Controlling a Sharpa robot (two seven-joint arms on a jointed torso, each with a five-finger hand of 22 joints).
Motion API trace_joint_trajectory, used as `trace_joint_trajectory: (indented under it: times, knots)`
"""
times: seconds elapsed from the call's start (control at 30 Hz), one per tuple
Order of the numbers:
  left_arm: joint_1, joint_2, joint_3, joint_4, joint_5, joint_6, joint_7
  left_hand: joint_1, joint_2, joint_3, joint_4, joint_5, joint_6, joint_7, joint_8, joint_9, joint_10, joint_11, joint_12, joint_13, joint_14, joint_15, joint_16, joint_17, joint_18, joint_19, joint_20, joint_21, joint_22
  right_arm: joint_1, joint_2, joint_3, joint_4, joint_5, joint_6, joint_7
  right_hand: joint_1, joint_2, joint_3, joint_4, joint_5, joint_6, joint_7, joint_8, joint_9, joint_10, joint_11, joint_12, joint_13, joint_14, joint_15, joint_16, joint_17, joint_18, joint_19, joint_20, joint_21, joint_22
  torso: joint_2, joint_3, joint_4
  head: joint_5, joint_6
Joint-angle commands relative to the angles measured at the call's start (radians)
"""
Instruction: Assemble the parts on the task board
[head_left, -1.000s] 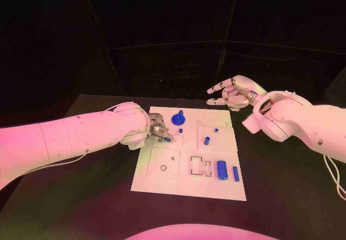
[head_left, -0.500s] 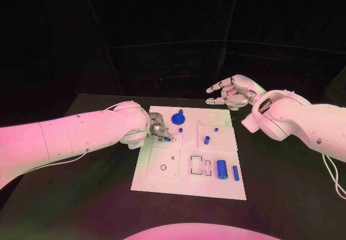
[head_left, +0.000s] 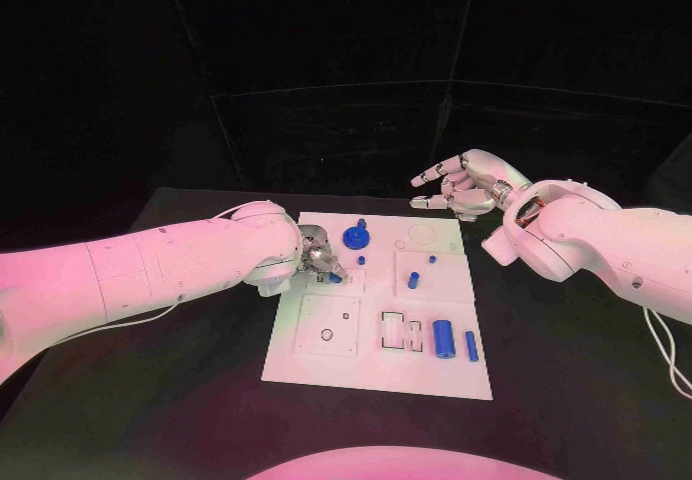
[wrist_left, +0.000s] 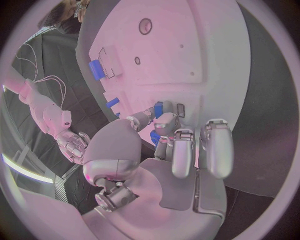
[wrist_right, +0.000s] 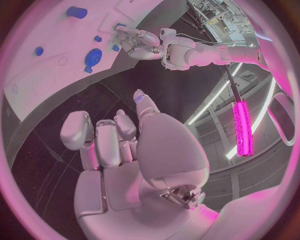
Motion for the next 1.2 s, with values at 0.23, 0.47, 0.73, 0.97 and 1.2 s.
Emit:
trace_joint_trajectory:
  times: [0.23, 0.47, 0.73, 0.97, 1.2]
  knots:
    - [-0.004, 0.010, -0.003, -0.008, -0.003, 0.032, -0.008, -0.028, 0.003, -0.006, 0.018, 0.003, 0.013, 0.000, 0.004, 0.002, 0.009, -0.005, 0.007, 0.004, 0.107, -0.008, 0.003, 0.263, -0.014, 0.029, -0.012, 0.008, 0.040, 0.002, 0.003, 0.001, -0.001, 0.002, 0.007, 0.006, -0.001, 0.006, -0.004, 0.001, 0.003, 0.003, 0.001, 0.005, 0.000, -0.004, -0.001, -0.004, -0.002, 0.018, -0.008, -0.006, -0.001, 0.014, -0.006, -0.005, -0.002, -0.002, 0.000, -0.0004, -0.0002, -0.001, -0.002]
    - [-0.004, 0.015, -0.003, -0.012, -0.003, 0.035, -0.004, -0.052, 0.009, -0.015, 0.037, 0.003, 0.019, -0.002, 0.004, 0.002, 0.013, -0.007, 0.011, 0.007, 0.107, -0.009, 0.003, 0.263, -0.015, 0.031, -0.013, 0.011, 0.046, 0.002, 0.006, 0.001, -0.003, 0.002, 0.009, 0.007, -0.001, 0.006, -0.004, 0.001, 0.003, 0.003, 0.001, 0.005, 0.000, -0.004, -0.001, -0.004, -0.002, 0.018, -0.008, -0.006, -0.001, 0.014, -0.006, -0.005, -0.002, -0.002, 0.000, -0.0006, 0.0002, -0.003, -0.003]
    - [-0.004, 0.016, -0.003, -0.020, -0.003, 0.036, -0.005, -0.114, -0.005, -0.081, 0.083, 0.002, 0.035, -0.002, 0.003, 0.000, 0.018, -0.007, 0.016, 0.009, 0.107, -0.010, 0.003, 0.263, -0.016, 0.033, -0.014, 0.013, 0.051, 0.002, 0.007, 0.001, -0.004, 0.002, 0.010, 0.008, -0.002, 0.006, -0.006, 0.002, 0.003, 0.003, 0.001, 0.005, 0.000, -0.004, -0.001, -0.004, -0.002, 0.018, -0.008, -0.006, -0.001, 0.015, -0.006, -0.005, -0.003, -0.003, -0.001, -0.0001, 0.0002, -0.004, -0.003]
    - [-0.003, 0.014, -0.003, -0.024, -0.003, 0.025, -0.003, -0.165, -0.037, -0.240, 0.146, -0.001, 0.044, -0.008, -0.002, -0.001, 0.020, -0.010, 0.019, 0.011, 0.107, -0.014, 0.003, 0.263, -0.017, 0.034, -0.017, 0.015, 0.056, 0.002, 0.009, 0.001, -0.006, 0.002, 0.012, 0.009, -0.004, 0.006, -0.007, 0.003, 0.003, 0.002, 0.001, 0.006, 0.000, -0.004, -0.001, -0.004, -0.002, 0.018, -0.008, -0.006, -0.001, 0.015, -0.006, -0.005, -0.003, -0.003, 0.000, -0.0008, 0.0007, -0.005, -0.001]
    - [-0.003, 0.010, -0.003, -0.023, -0.003, -0.002, 0.007, -0.151, -0.043, -0.341, 0.177, -0.007, 0.046, -0.010, -0.005, 0.000, 0.021, -0.014, 0.021, 0.013, 0.107, -0.017, 0.003, 0.263, -0.017, 0.035, -0.022, 0.015, 0.058, 0.002, 0.010, 0.000, -0.008, 0.002, 0.013, 0.010, -0.004, 0.006, -0.007, 0.003, 0.003, 0.002, 0.001, 0.006, 0.000, -0.004, -0.001, -0.004, -0.002, 0.018, -0.008, -0.006, -0.001, 0.015, -0.006, -0.005, -0.003, -0.003, 0.000, -0.0010, 0.0007, -0.008, 0.000]
